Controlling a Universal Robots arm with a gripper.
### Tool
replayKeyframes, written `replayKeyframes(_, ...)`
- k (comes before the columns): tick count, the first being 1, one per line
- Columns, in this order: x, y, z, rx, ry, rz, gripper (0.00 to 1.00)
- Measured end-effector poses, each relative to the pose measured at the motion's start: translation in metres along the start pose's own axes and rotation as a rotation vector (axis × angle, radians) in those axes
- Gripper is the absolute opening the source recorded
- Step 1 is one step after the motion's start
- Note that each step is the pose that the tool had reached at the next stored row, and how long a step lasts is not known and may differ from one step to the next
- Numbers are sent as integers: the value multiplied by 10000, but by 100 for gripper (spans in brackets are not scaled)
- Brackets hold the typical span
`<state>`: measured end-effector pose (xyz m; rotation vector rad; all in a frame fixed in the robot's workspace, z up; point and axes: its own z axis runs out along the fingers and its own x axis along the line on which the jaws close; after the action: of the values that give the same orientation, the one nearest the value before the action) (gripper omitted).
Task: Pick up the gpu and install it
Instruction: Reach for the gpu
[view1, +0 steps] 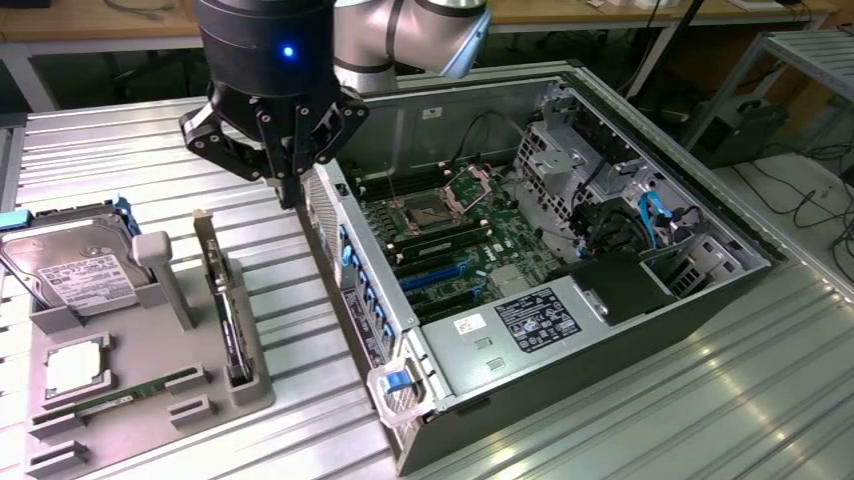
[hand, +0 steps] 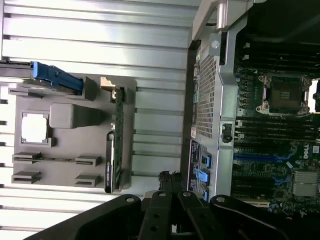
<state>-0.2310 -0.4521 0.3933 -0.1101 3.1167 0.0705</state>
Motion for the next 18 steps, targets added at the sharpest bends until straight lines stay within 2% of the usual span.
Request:
replayKeyframes(11, 109, -35, -3, -5, 9, -208, 11)
replayKeyframes(15, 181, -27, -1, -5, 10, -212, 11)
replayKeyframes(18, 229, 12, 12, -4, 11, -209, 11)
